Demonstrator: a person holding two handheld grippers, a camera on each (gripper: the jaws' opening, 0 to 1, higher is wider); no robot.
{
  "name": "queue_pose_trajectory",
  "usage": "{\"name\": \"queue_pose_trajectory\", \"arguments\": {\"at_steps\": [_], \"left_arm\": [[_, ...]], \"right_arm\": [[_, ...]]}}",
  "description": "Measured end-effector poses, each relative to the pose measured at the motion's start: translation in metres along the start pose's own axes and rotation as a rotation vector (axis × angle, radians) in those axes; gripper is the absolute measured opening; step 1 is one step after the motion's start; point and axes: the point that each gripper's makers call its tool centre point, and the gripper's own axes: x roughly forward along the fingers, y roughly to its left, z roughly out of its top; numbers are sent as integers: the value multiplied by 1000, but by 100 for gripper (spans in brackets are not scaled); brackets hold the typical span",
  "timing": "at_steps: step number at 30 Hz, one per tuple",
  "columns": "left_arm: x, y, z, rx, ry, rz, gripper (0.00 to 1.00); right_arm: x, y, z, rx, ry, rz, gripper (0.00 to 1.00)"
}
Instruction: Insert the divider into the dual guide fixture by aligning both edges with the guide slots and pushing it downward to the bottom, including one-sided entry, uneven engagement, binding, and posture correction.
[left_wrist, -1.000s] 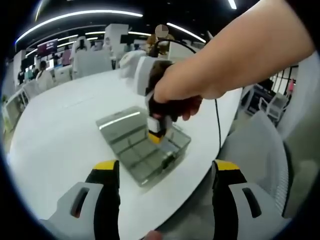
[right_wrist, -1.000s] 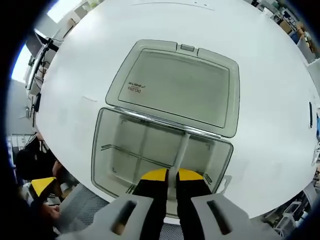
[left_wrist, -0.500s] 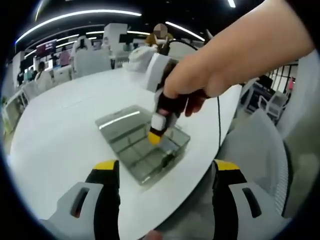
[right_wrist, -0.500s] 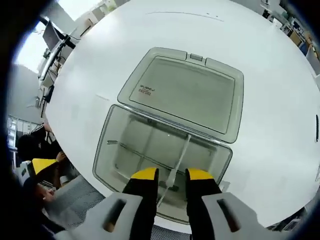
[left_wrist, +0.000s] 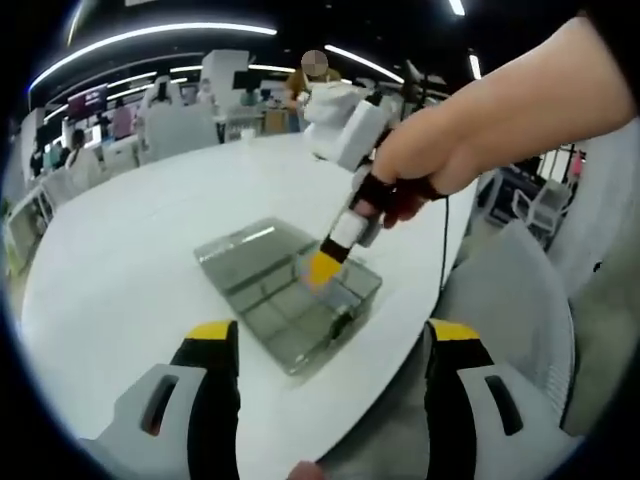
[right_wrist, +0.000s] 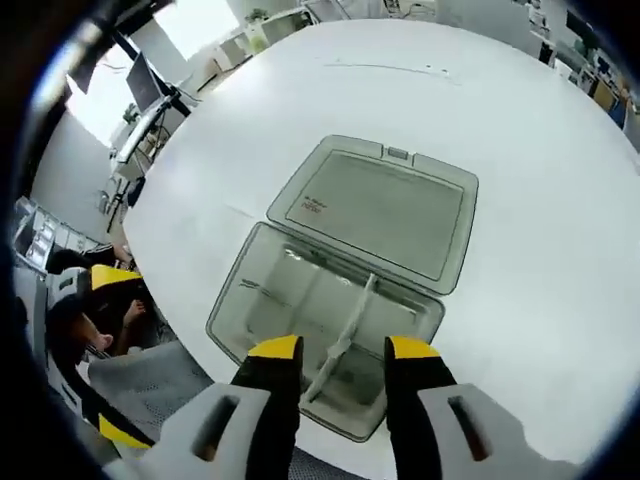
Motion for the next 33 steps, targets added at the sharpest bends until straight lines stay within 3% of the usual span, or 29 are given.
{"name": "queue_pose_trajectory", "arguments": {"at_steps": [8,11,16,23,33], "left_arm": [[-4,15,4,-15,9,48,73],[-6,22,5,-44,19,83,73],[-11,29,5,-67,35,122,73],[-14,35,3,-128,49,147,73],[-17,43,1,-189,70,178,71]], "right_arm": [[-10,6,-4,-109,-64,72,35],[-15,14,-2,-165,-118,132,38],[-20,20,-7,-225,-145,196,43],[-28,29,-11,-306,-219,277,44],[-45,29,-12,-366,-313,324,48]]}}
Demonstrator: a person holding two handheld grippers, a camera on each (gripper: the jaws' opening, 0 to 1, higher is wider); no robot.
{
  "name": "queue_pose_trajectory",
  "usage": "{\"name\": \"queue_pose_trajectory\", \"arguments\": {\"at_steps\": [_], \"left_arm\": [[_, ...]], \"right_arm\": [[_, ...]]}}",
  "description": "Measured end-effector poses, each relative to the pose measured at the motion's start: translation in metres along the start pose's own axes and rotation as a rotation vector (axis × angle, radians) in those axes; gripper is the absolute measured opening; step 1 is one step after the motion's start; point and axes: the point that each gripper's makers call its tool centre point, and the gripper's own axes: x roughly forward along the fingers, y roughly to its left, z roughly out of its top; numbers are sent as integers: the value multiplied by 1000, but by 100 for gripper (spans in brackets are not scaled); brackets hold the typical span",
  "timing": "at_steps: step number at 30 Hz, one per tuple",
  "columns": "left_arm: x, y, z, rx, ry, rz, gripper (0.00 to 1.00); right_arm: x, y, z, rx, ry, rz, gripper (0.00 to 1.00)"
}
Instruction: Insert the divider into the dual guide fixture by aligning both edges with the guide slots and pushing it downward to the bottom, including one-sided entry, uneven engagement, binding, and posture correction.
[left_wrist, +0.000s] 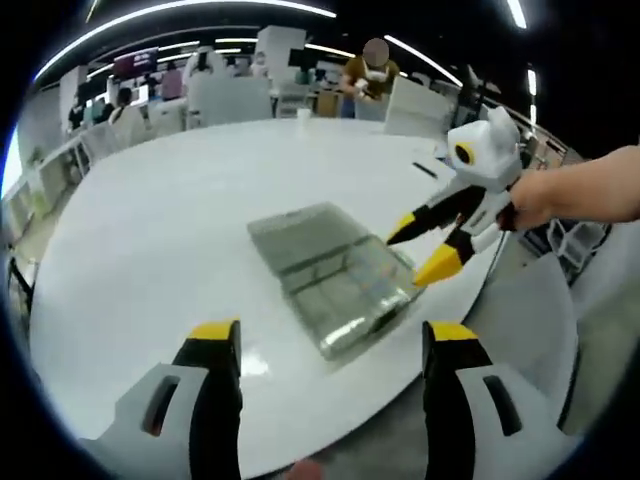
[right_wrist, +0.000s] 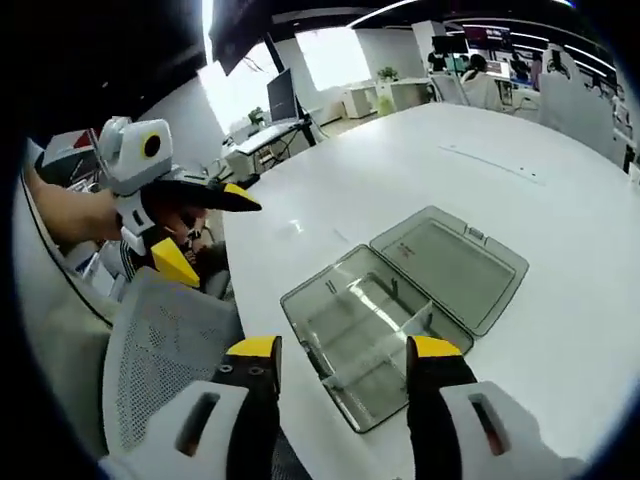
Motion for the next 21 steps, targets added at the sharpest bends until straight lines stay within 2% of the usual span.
{"name": "queue_pose_trajectory", "arguments": {"at_steps": [9,21], "left_arm": [[2,0,-4,-26,15,18,69],[10,-1,-11,-64,15,37,68]], "right_arm": [[-14,4,-4,-20,-63,33,52],[-37,7,-21,-17,-90,27,54]]}}
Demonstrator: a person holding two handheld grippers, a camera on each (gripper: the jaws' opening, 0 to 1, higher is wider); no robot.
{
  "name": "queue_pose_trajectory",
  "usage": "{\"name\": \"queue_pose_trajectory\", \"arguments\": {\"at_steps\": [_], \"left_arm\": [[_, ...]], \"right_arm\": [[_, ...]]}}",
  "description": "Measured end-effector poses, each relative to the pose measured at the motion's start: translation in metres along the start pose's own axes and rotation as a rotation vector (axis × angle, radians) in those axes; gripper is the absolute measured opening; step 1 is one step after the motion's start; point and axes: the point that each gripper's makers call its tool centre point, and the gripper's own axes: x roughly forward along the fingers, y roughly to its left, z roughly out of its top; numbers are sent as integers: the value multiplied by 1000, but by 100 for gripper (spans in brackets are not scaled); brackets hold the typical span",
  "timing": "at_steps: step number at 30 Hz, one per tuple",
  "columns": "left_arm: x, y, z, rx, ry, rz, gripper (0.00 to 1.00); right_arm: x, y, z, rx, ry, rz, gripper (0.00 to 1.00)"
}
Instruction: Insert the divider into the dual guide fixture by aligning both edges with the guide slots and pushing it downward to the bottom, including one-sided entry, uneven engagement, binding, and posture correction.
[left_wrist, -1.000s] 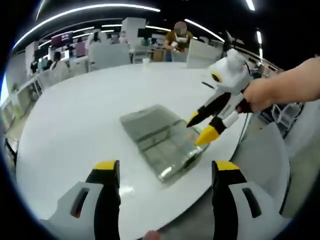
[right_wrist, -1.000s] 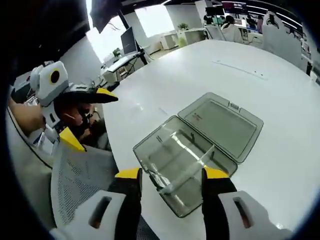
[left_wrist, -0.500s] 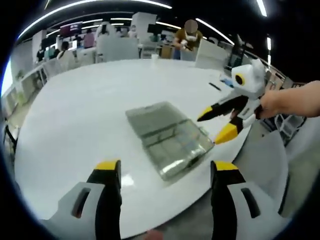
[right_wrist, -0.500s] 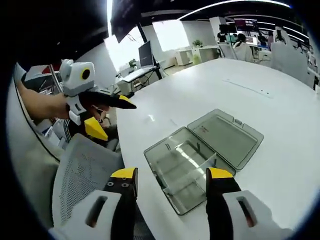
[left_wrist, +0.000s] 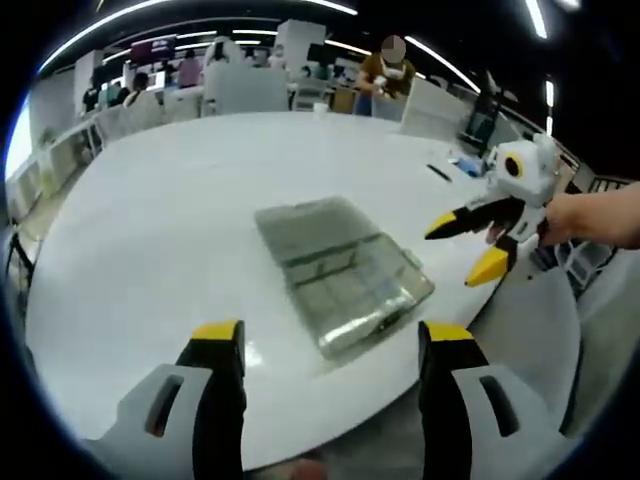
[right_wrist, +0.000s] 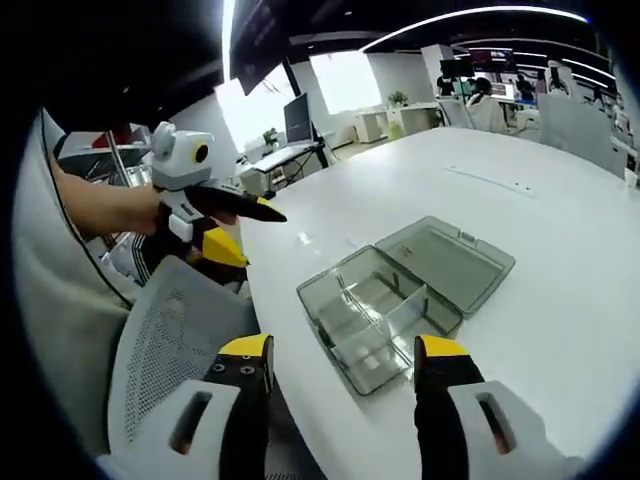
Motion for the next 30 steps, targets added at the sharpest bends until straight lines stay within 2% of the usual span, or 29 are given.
{"name": "queue_pose_trajectory", "arguments": {"at_steps": [11,19,25,30], "left_arm": [[9,-1,-10,-8,9,-20,68],[11,8,-16,-9,10,-19,67],[9,14,-25,8,30,-8,66],[10,18,-33,23,52,-1,64]], "right_arm": [[-16,5,-5,15,-26,-30,55],[-18,13,-2,14,-34,-40,55],[-21,17,5,10,-58,-43,55],[-22,21,4,-7,-55,-46,55]]}}
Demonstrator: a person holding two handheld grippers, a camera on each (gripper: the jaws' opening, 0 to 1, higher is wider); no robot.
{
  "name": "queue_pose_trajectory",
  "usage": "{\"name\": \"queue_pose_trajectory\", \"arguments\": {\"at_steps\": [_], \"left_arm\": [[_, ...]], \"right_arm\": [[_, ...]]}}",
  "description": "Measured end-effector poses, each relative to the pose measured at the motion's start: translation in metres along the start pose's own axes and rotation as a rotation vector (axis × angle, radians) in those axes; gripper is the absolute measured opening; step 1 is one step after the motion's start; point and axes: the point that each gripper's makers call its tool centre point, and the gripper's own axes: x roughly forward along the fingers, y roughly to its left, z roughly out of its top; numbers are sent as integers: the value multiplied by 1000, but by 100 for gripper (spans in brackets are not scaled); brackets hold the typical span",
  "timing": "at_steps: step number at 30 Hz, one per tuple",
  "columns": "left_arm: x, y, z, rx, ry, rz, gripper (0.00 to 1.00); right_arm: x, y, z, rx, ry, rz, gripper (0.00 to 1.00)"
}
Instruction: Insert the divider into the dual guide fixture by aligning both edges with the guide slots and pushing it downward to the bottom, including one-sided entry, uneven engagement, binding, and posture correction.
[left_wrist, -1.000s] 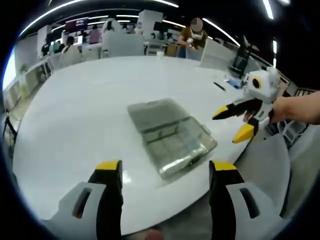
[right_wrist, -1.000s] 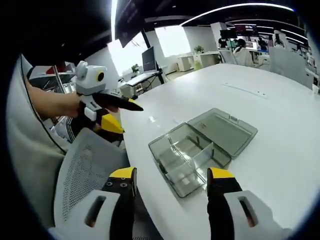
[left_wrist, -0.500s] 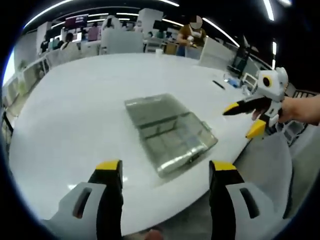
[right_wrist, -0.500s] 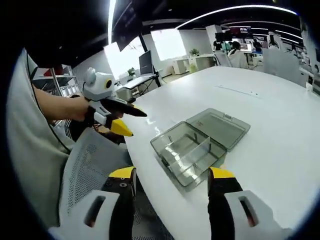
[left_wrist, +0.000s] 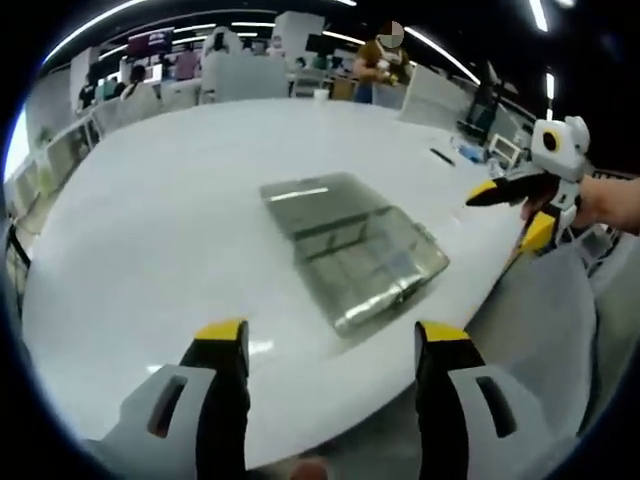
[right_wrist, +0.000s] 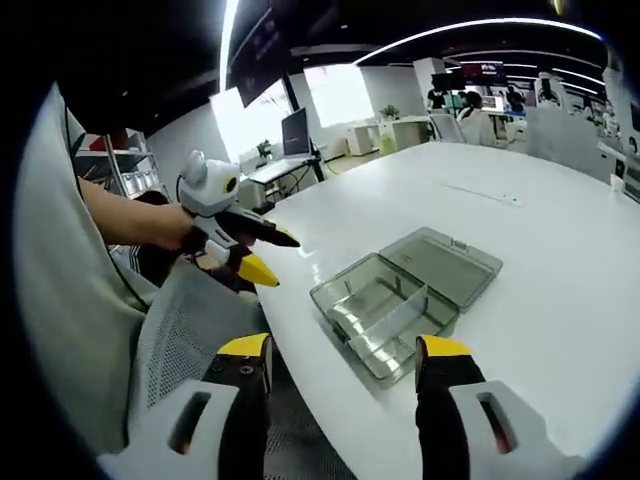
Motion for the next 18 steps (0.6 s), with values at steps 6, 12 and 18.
{"name": "queue_pose_trajectory", "arguments": {"at_steps": [6,12,18], "left_arm": [[2,2,-4,7,16,2,63],[2,2,-4,5,15,-1,62],[3,1,-4,9,18,-3,62]], "right_arm": [[-2,1,0,0,-6,-2,55],[-5,1,2,-6,-15,-9,55],[-8,-1,5,-14,-24,-18,55]]}}
